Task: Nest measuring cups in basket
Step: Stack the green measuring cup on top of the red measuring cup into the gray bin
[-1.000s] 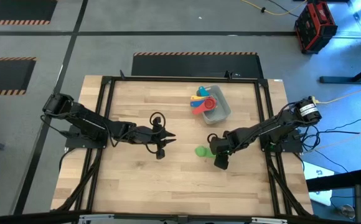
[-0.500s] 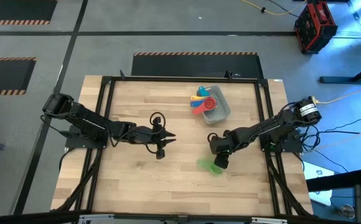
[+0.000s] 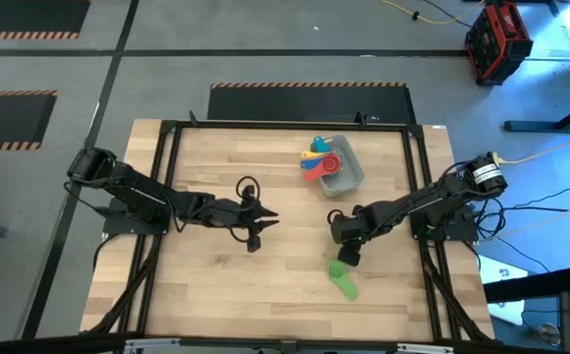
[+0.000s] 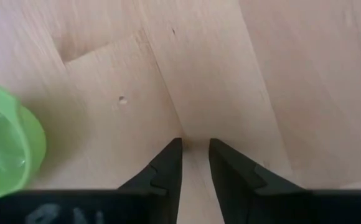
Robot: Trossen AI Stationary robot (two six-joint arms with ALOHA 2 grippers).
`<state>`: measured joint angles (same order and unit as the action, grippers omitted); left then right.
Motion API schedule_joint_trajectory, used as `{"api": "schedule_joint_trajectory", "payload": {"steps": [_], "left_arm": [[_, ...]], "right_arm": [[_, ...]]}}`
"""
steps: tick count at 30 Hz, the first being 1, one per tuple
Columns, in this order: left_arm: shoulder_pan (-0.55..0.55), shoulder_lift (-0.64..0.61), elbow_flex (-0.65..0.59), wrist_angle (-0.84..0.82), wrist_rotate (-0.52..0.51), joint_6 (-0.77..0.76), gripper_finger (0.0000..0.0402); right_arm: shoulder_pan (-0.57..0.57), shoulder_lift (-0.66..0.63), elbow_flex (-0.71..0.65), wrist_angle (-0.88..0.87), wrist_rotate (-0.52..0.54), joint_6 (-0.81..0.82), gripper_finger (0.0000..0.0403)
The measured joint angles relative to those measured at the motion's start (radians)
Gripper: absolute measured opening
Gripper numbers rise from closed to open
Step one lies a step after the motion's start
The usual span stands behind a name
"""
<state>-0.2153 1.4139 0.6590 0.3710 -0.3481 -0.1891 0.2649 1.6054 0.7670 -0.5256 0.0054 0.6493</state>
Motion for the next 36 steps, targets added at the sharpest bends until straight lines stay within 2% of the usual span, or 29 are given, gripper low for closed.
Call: {"api": "schedule_joint_trajectory", "payload": {"steps": [9,17,21,25,36], "left_arm": [[0.0,0.0,0.0,0.043,0.001,-0.072,0.0081],[0.0,0.0,0.0,0.043,0.001,-0.072,0.0082],[0.0,0.0,0.0,0.042,0.001,-0.072,0.0082],[0.0,0.0,0.0,0.042,0.001,-0.072,0.0082],[0.0,0.0,0.0,0.041,0.002,-0.071,0.0082]], "right_arm": [[0.002,-0.035,0.089,-0.106,0.01,-0.052,0.0084],[0.002,-0.043,0.154,-0.087,-0.213,-0.009,0.0084],[0.006,-0.043,0.154,-0.066,-0.237,0.071,0.0087],[0.009,-0.043,0.154,-0.066,-0.239,0.053,0.009],[0.009,-0.042,0.154,-0.023,-0.244,0.093,0.0183]]}}
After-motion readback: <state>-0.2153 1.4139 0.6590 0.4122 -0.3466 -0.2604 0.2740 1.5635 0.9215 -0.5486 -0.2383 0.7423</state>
